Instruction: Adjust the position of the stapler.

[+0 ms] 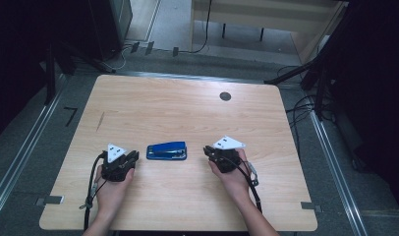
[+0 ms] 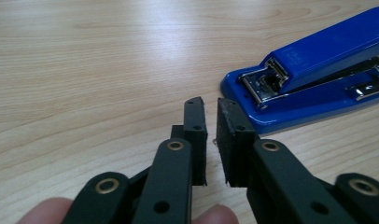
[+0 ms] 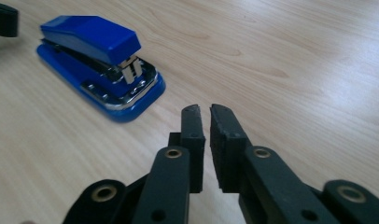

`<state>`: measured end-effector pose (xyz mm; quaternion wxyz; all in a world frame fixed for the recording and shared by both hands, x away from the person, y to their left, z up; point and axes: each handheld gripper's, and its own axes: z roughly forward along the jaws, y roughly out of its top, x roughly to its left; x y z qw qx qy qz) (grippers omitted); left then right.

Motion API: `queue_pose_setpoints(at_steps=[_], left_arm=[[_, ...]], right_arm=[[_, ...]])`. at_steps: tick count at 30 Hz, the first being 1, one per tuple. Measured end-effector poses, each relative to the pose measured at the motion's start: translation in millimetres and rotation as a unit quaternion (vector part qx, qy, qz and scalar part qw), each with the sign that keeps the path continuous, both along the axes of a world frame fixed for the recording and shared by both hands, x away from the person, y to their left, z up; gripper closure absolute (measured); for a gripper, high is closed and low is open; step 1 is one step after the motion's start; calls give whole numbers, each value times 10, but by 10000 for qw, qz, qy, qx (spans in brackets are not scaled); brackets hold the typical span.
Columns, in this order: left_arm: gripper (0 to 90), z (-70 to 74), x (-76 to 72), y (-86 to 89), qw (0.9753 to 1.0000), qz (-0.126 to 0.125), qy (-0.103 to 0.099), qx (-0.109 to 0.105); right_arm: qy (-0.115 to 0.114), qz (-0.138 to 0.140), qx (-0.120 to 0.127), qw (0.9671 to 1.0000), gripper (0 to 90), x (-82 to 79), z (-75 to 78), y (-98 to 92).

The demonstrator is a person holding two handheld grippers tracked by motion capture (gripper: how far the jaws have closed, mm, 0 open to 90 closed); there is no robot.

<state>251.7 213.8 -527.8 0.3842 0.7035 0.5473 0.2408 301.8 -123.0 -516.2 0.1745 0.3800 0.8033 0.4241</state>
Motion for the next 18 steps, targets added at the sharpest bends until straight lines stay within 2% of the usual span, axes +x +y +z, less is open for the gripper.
queue_pose_setpoints(at_steps=[4,8,12,15,18], left_arm=[[898,-4,25,-21,9999,-70,138,20],[900,-17,74,-59,9994,-167,315,5],[900,-23,117,-98,9991,-205,373,55],[900,-22,127,-89,9990,-173,401,43],[900,-24,124,-93,9989,-196,416,47]], right_arm=[[23,51,-9,10000,900,92,-14,90],[195,182,-36,9996,900,240,-30,226],[226,249,32,9994,900,328,-6,305],[380,274,2,9989,900,424,-10,372],[525,326,-95,9980,900,549,-77,458]])
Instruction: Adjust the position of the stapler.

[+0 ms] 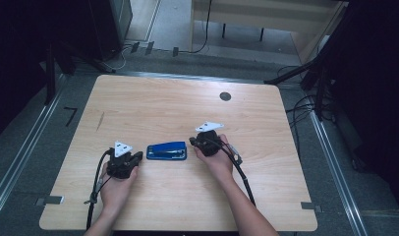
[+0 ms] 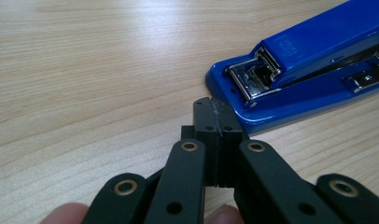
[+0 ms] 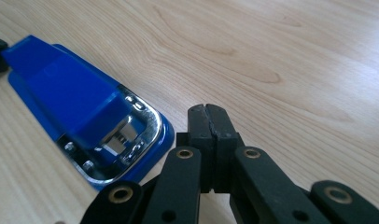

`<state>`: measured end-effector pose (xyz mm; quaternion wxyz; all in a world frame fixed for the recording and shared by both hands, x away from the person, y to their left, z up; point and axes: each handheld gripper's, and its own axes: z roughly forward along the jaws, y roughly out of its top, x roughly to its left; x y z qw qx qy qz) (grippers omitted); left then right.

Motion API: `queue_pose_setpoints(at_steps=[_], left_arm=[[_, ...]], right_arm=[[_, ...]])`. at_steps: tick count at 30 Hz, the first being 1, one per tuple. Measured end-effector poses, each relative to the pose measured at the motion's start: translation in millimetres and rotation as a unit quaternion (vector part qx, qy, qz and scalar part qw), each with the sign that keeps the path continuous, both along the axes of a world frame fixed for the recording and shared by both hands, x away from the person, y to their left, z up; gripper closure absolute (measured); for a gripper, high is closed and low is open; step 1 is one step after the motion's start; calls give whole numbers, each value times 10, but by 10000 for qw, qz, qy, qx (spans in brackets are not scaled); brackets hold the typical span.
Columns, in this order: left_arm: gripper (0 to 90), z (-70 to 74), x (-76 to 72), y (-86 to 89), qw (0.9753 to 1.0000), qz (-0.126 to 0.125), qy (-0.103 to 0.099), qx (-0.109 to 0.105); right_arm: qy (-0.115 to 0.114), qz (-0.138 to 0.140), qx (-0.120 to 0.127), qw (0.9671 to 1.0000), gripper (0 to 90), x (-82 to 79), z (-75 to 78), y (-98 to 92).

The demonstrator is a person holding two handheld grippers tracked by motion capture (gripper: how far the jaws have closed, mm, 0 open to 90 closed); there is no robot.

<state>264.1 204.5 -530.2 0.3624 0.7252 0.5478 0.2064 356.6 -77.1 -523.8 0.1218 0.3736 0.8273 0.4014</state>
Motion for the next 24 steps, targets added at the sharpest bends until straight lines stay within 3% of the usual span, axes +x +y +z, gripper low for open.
queue_pose_setpoints(at_steps=[7,12,15,18,24], left_arm=[[900,-7,5,-25,9999,42,81,-62],[900,-9,0,-83,10000,4,95,-6],[900,-10,7,-80,9999,-18,107,-42],[900,-12,12,-95,9998,-52,146,-116],[900,-13,18,-87,9998,-55,154,-134]], right_arm=[[110,200,204,9995,900,75,-15,124],[255,314,200,9990,900,129,-86,190],[301,334,301,9985,900,151,-98,184],[500,342,417,9973,900,186,-104,162],[566,364,413,9969,900,178,-100,164]])
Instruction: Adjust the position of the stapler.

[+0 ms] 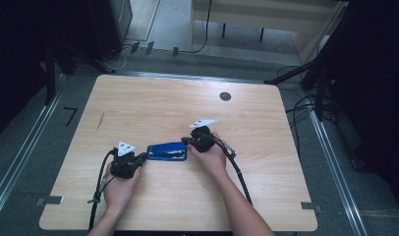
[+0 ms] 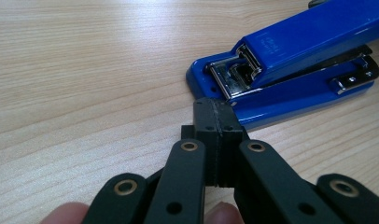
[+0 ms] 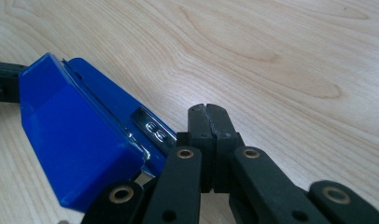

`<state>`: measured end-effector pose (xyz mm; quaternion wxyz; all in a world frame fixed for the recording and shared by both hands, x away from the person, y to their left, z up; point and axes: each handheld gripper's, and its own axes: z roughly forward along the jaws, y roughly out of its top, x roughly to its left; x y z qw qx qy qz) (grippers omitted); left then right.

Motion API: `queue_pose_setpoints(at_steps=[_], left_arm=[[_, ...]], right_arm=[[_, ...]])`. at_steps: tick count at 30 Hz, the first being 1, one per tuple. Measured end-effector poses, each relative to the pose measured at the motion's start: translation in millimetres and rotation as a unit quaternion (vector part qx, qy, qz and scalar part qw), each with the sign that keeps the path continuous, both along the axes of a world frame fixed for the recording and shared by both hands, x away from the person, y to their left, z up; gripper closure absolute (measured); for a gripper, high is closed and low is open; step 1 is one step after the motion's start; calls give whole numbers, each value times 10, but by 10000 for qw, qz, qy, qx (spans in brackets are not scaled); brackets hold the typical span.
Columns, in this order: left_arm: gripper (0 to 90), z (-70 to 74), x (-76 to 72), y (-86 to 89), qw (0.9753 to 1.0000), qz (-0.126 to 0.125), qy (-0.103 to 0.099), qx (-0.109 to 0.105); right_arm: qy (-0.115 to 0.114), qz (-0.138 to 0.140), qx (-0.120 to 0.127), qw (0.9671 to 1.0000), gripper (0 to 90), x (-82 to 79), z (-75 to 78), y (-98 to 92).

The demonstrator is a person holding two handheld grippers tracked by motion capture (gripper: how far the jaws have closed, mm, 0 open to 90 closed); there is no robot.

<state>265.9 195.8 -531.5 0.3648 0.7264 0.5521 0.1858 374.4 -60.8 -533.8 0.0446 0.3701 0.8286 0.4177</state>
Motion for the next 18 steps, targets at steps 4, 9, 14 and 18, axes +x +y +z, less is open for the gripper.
queue_pose_setpoints(at_steps=[4,9,14,18], left_arm=[[900,-2,7,-11,10000,53,-6,-18],[900,-1,13,-10,10000,26,-2,-9],[900,1,9,-26,10000,-24,-37,79],[900,0,9,-41,9999,-103,-54,102]], right_arm=[[144,185,-1,9997,900,-16,-27,32],[205,298,9,9993,900,-74,-24,42],[178,360,-28,9992,900,-154,-20,40],[174,390,-42,9991,900,-228,-20,23]])
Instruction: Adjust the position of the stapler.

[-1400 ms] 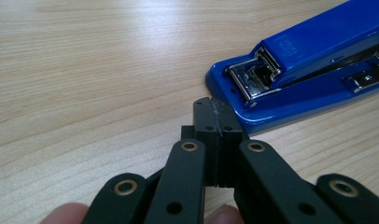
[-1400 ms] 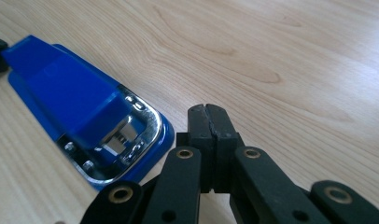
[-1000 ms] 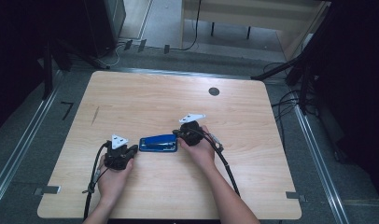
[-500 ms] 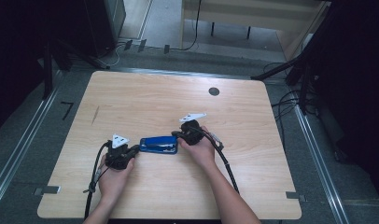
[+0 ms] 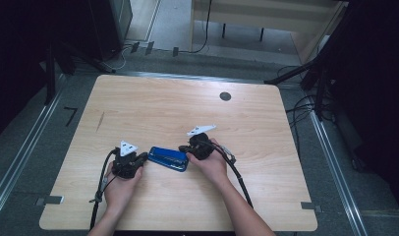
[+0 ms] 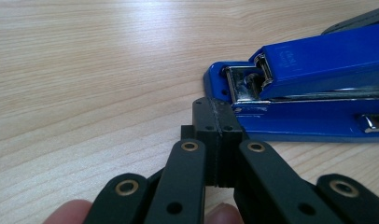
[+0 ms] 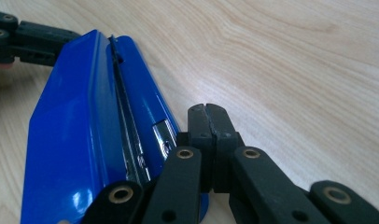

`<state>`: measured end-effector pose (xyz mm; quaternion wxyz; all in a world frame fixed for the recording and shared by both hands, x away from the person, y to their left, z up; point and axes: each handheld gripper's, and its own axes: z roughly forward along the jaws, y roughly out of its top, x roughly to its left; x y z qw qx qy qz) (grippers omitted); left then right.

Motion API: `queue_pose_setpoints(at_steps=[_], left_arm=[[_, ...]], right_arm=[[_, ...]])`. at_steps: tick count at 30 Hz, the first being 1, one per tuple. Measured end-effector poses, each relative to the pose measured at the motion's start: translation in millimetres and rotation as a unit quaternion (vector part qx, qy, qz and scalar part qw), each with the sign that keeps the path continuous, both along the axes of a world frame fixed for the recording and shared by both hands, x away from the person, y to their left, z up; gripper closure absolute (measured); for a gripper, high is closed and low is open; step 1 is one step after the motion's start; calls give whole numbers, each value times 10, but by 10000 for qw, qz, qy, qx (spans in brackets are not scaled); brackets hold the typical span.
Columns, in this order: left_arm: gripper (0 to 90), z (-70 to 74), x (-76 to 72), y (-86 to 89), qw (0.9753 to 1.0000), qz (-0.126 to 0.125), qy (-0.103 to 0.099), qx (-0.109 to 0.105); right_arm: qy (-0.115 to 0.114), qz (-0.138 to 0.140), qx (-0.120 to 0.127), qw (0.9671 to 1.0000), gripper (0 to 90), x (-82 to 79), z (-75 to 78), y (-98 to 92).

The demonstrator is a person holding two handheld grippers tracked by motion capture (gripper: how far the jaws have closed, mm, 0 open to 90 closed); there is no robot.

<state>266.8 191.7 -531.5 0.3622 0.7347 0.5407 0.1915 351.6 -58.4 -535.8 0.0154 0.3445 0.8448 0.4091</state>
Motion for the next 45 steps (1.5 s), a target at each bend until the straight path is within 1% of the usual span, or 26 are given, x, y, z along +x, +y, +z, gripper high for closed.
queue_pose_setpoints(at_steps=[2,5,8,10,14,18,21,22,24,25,26,28,29,32,35,37,41,42,45], left_arm=[[900,-1,0,-2,10000,-26,2,-19],[900,0,-2,-10,10000,-76,23,-43],[900,0,-8,-36,9999,-112,-1,24],[900,1,-11,-46,9998,-172,-8,50],[900,0,-14,-65,9997,-248,-10,61],[900,1,-19,-90,9993,-347,-18,98],[900,1,-21,-100,9992,-374,-16,115],[900,1,-21,-103,9991,-408,-17,128],[900,1,-22,-103,9990,-440,-15,115],[900,1,-23,-102,9989,-456,-5,101],[900,1,-24,-102,9989,-464,-4,101],[900,0,-24,-103,9986,-524,3,76],[900,0,-24,-103,9985,-544,3,80],[900,-3,-18,-97,9984,-557,12,30],[900,-3,-6,-85,9986,-522,46,-44],[893,-1,0,-75,9988,-487,51,-39],[874,-2,-1,-70,9990,-440,44,-67],[870,-1,-1,-68,9990,-448,43,-76],[866,1,-3,-64,9988,-472,43,-88]], right_arm=[[-23,-3,-13,10000,900,-40,1,-10],[51,-9,-4,10000,900,-100,3,-26],[106,-25,-53,9999,900,-184,15,-25],[117,-34,-69,9999,900,-200,18,-22],[58,-36,-102,9999,900,-285,19,-40],[40,-28,-109,9999,900,-318,17,-55],[3,-30,-143,9999,900,-360,20,-66],[-34,-45,-172,9998,900,-373,21,-69],[-178,-103,-219,9995,900,-412,32,-79],[-269,-159,-177,9994,888,-442,52,-96],[-342,-211,-74,9992,873,-470,78,-117],[-422,-265,33,9988,859,-503,116,-153],[-509,-302,105,9982,849,-534,147,-188],[-684,-378,221,9967,813,-629,220,-280],[-791,-415,304,9955,790,-748,281,-374],[-907,-365,357,9946,771,-860,313,-432],[-1075,-213,459,9929,711,-1043,333,-483],[-1054,-186,520,9929,681,-1096,319,-488],[-1005,-154,578,9931,656,-1126,288,-474]])
